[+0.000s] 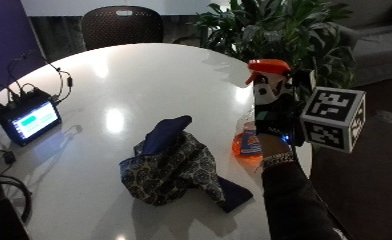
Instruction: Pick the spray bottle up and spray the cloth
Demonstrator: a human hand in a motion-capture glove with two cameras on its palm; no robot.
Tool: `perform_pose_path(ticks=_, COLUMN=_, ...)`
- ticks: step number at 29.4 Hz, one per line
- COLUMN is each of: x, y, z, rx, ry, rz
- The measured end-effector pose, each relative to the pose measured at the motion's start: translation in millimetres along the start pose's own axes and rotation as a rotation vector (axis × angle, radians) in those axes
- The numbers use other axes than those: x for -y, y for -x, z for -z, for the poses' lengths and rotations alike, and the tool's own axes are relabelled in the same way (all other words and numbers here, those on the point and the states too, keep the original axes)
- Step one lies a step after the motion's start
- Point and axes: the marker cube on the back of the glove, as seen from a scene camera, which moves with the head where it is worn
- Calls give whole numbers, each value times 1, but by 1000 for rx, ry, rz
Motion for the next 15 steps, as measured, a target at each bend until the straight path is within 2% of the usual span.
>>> perform_pose_path(ticks=8, x=11, y=8, z=-5, rx=-26, ry=-246, rz=187)
perform_pose_path(ticks=15, x=24, y=17, z=-4, rx=-18, ry=-255, rz=249)
